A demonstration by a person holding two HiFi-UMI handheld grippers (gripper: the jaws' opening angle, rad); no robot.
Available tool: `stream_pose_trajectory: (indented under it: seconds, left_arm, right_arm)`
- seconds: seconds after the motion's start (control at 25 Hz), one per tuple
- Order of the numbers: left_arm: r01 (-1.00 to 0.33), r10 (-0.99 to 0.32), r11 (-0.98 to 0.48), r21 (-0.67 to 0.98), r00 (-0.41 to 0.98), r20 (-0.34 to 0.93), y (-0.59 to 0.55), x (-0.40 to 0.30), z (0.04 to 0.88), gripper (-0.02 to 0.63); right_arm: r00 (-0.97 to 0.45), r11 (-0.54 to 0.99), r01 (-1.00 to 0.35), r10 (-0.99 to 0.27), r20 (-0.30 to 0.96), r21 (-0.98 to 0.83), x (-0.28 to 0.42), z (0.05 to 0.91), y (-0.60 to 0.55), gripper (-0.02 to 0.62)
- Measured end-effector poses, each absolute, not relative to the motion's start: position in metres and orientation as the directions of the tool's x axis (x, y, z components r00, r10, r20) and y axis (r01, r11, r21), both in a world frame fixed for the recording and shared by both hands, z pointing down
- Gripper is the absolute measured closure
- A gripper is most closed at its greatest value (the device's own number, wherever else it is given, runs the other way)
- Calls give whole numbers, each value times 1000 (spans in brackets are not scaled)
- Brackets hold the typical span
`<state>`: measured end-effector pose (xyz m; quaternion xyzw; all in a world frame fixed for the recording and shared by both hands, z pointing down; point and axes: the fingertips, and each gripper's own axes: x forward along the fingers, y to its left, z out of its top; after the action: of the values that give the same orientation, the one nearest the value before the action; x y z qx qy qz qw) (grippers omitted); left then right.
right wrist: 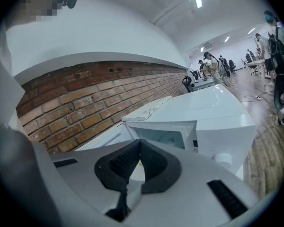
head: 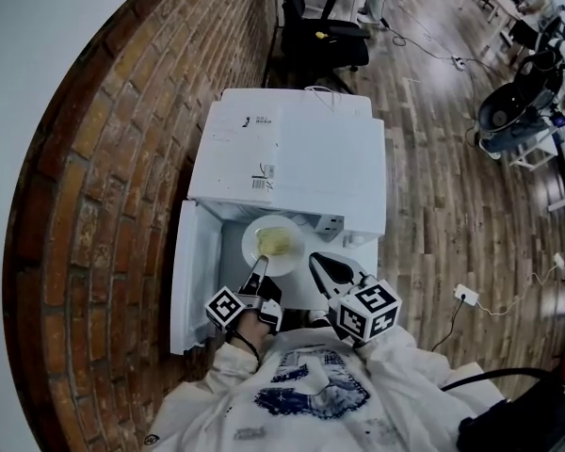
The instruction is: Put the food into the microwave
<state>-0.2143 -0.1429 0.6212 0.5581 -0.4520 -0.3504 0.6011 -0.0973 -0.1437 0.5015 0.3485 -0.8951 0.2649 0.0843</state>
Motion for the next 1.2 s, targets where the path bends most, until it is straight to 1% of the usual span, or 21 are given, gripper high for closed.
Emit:
stream_pose_trajectory:
  seconds: [0.68,1.2]
  left_arm:
    - [-91,-919,179,980,339,200,-200,-227,668,581]
    - [-88,-912,214,973,339,232,-226,-233,687,581]
  right_arm:
    - [-710,591,-704,-601,368,-393,-98,508,-165,581]
    - [-695,575,-719,-609,383,-389,-101,510,-175,581]
